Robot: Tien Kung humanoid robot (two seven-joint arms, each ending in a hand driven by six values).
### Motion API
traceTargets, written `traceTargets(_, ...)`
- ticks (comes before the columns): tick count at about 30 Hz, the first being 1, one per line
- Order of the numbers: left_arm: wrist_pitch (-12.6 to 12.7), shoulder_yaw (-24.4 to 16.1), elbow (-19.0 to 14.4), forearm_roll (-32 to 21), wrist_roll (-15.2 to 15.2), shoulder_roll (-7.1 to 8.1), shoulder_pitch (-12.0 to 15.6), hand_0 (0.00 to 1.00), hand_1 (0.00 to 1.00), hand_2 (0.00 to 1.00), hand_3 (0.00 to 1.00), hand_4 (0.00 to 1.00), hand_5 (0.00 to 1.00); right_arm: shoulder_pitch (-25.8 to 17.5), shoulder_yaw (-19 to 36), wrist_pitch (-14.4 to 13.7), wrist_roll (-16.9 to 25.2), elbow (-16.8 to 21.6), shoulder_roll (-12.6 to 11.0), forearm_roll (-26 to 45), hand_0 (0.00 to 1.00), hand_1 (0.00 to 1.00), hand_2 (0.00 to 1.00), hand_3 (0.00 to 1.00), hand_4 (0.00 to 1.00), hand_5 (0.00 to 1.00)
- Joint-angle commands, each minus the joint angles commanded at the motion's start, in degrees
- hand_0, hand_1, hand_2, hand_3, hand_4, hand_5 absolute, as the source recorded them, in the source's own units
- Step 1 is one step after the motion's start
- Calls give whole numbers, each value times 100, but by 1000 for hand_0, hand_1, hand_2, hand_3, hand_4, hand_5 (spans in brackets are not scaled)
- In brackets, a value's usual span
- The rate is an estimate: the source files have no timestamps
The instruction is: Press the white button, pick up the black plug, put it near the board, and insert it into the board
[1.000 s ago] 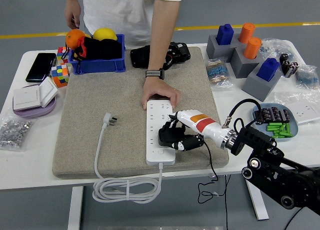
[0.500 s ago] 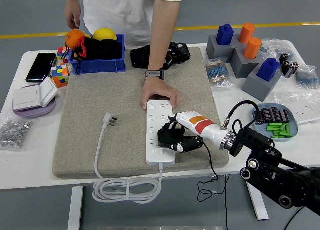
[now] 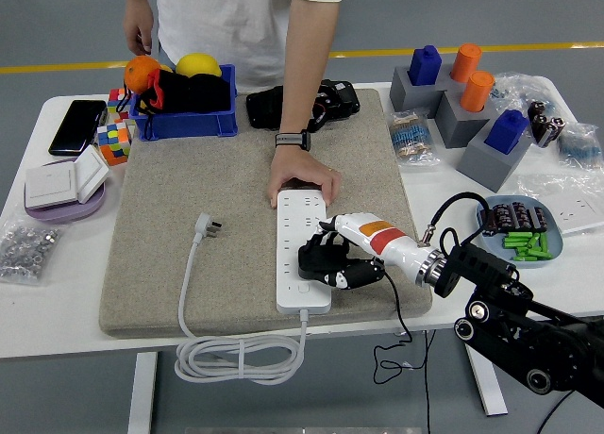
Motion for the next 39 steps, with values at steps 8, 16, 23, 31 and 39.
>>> traceTargets(8, -8, -15, 0, 24, 6, 3, 3, 474, 498, 499, 585, 565, 268, 1, 10, 66, 12, -12, 3, 103, 529, 530, 556, 605, 806, 2)
traceTargets(16, -11, -12, 0, 19, 10, -1, 15, 474, 498, 499, 585, 565, 268, -10, 72, 101, 32, 14, 22, 123, 573, 579, 586, 632, 883, 34)
traceTargets(23, -16, -13, 0, 22, 12, -7, 24, 474, 498, 499, 585, 566, 269, -25, 195, 184, 28, 91, 10, 117, 575, 592, 590, 635, 904, 59)
traceTargets(31, -19, -24, 0, 35, 14, -5, 21, 474, 498, 499, 585, 566, 267, 1, 372, 287, 6, 161, -11, 152, 581, 596, 591, 634, 908, 64)
traceTargets(39, -20, -18, 0, 19, 12, -8, 19, 474, 498, 499, 585, 566, 267, -42, 566, 363, -20, 366, -17, 150, 582, 599, 594, 634, 911, 65)
